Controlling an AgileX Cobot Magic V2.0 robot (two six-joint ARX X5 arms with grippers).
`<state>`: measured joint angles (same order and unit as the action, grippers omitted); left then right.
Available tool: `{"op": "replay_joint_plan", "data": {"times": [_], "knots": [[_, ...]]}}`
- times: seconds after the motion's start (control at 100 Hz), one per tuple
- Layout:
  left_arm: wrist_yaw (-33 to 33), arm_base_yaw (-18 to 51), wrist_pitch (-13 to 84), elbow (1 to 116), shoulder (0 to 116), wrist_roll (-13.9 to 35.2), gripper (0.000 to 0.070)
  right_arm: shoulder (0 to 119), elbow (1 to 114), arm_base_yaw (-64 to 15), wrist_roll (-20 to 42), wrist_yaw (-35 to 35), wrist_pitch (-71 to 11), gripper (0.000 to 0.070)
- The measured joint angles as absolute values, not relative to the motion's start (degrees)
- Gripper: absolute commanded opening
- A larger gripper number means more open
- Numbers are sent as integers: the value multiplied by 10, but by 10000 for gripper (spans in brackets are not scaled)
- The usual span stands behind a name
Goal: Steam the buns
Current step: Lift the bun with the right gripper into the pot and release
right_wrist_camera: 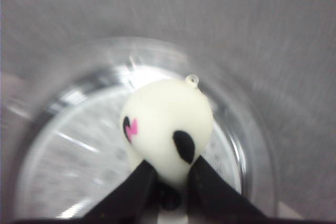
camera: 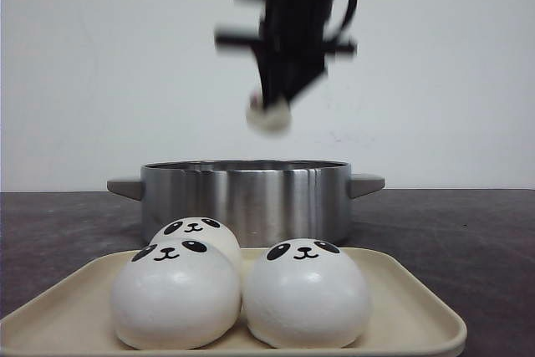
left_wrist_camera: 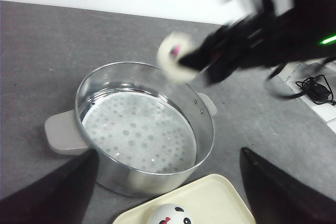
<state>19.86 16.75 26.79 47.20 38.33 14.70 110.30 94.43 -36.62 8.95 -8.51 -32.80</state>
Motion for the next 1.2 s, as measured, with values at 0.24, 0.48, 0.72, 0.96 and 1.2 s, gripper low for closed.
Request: {"op": "replay_joint_plan", "data": {"times": [0.24,0.48,0.72,0.96,1.2], "knots": [[199,168,269,472,387,146,516,1193,942,-340,98,-85,-332,84],[199,168,269,472,387,146,516,1196,942,-335,112,-62,-305,462],[199,168,277,472,387,146,512,1196,951,-333,144,-59,-314,390],[198,194,326,472,428,146,514,1086,980,-338,163,-44,-341,16],[182,297,345,473,554,146,515,875,996,-418,141,-57,-377,15]]}}
